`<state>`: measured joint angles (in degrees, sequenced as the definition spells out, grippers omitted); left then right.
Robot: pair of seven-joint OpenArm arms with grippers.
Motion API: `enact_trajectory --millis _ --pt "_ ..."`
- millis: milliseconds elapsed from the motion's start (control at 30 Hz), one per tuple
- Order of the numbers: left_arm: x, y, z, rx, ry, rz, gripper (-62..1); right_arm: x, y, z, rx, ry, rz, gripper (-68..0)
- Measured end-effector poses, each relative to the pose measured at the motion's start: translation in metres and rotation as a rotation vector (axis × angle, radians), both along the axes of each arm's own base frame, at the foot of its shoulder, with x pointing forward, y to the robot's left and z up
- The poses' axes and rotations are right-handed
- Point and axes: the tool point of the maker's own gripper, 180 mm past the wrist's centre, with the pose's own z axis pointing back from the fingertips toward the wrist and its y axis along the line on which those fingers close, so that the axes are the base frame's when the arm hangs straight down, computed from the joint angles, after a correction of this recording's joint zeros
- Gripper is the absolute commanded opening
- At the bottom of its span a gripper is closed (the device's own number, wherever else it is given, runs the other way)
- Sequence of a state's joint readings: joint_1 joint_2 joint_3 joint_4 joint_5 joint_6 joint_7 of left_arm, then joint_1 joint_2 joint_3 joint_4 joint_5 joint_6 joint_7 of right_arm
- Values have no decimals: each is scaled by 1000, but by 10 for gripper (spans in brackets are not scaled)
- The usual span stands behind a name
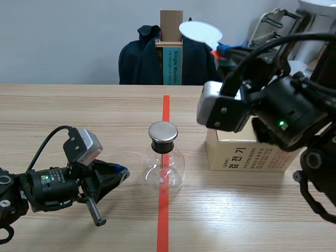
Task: Do the electroscope experiment.
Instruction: 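Bring the plate to the electroscope and point at the metal foil, then move the plate toward and away from the electroscope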
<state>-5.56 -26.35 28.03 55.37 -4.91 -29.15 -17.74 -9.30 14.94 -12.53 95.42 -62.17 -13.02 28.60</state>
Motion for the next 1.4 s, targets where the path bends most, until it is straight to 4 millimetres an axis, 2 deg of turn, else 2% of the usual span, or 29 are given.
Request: enact_trajectory --millis 200,500,767,1067,1400 --pt "0 0 0 1 0 0 -590 -6 9 -34 -44 77 35 -668" --pt "0 0 0 1 0 0 -590 -43 13 -76 -103 192 96 -668" --pt "0 0 0 1 0 0 -590 -50 15 -83 -127 206 109 -668" --pt "0 0 0 1 0 1 -590 -72 34 -89 -186 196 267 -668" --pt "0 0 0 1 0 1 -590 -84 42 -94 -235 192 346 -668"
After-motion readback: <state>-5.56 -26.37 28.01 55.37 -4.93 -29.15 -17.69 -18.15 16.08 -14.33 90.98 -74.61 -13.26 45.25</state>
